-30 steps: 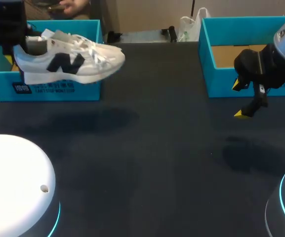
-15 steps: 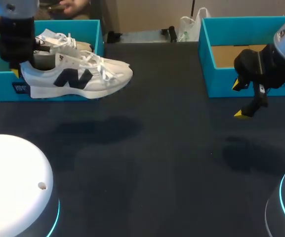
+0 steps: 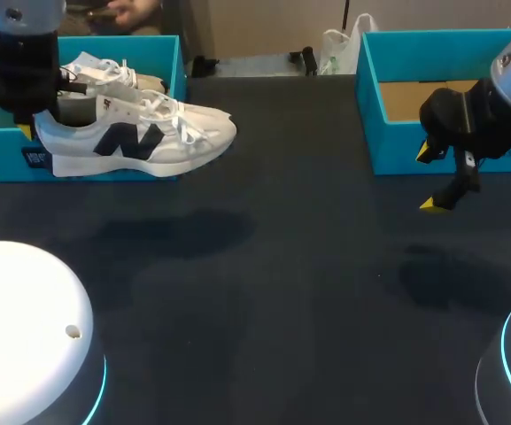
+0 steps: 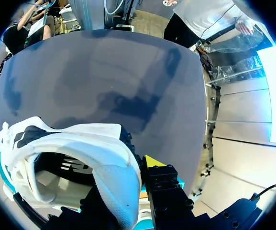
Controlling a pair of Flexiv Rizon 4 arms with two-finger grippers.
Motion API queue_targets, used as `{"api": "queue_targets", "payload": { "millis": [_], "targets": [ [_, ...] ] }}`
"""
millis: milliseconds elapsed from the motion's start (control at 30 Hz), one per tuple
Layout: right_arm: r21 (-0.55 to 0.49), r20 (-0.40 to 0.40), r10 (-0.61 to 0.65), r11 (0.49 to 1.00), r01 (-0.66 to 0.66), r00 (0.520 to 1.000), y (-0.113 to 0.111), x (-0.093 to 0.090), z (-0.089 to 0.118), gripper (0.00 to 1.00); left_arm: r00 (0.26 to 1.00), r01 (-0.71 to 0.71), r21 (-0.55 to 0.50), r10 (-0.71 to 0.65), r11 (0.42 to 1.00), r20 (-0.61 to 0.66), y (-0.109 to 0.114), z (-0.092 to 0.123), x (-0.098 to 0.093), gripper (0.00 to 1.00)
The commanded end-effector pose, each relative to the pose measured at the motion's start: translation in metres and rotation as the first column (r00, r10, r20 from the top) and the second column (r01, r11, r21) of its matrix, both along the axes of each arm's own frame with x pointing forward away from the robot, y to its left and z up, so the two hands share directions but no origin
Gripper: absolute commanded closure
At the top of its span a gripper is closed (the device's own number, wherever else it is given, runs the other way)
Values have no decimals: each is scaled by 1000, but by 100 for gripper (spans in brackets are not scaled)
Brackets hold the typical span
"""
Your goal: Take the shoe out of the shoebox, open the shoe tongue, remove and reinsert the insole, then place the shoe into the shoebox
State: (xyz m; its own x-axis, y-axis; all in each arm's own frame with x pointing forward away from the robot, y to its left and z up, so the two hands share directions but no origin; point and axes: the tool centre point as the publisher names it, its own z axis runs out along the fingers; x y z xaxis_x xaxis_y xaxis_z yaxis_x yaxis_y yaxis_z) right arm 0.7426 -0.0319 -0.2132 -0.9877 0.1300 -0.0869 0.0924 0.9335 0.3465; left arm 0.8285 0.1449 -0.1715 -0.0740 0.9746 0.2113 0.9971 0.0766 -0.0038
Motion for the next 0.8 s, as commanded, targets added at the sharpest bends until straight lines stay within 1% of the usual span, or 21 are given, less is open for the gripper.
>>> {"api": "queue_targets", "payload": {
  "millis": [33,67,200,300,400,500,633,800],
  "targets": [
    [-1,1,0,1000,0,1000,0,0,-1,0,1000,1,0,-1,1000,2,1,2,-1,100],
    [-1,1,0,1000,0,1000,0,0,-1,0,1000,1,0,-1,1000,2,1,2,-1,100],
    [-1,1,0,1000,0,1000,0,0,-1,0,999,32,-23,-33,999,-17,-25,-1,-19,100],
    [-1,1,0,1000,0,1000,0,0,-1,0,998,68,-35,-69,997,-5,-44,-2,-32,100],
    [-1,1,0,1000,0,1000,0,0,-1,0,996,88,-39,-88,995,0,-60,-1,-41,100],
    [-1,1,0,1000,0,1000,0,0,-1,0,996,93,-39,-93,995,2,-74,-3,-45,100],
    [-1,1,0,1000,0,1000,0,0,-1,0,995,100,-37,-100,994,-2,-94,-8,-55,100],
    [-1,1,0,1000,0,1000,0,0,-1,0,989,141,-51,-143,989,-27,-121,-15,-68,100]
  ]
}}
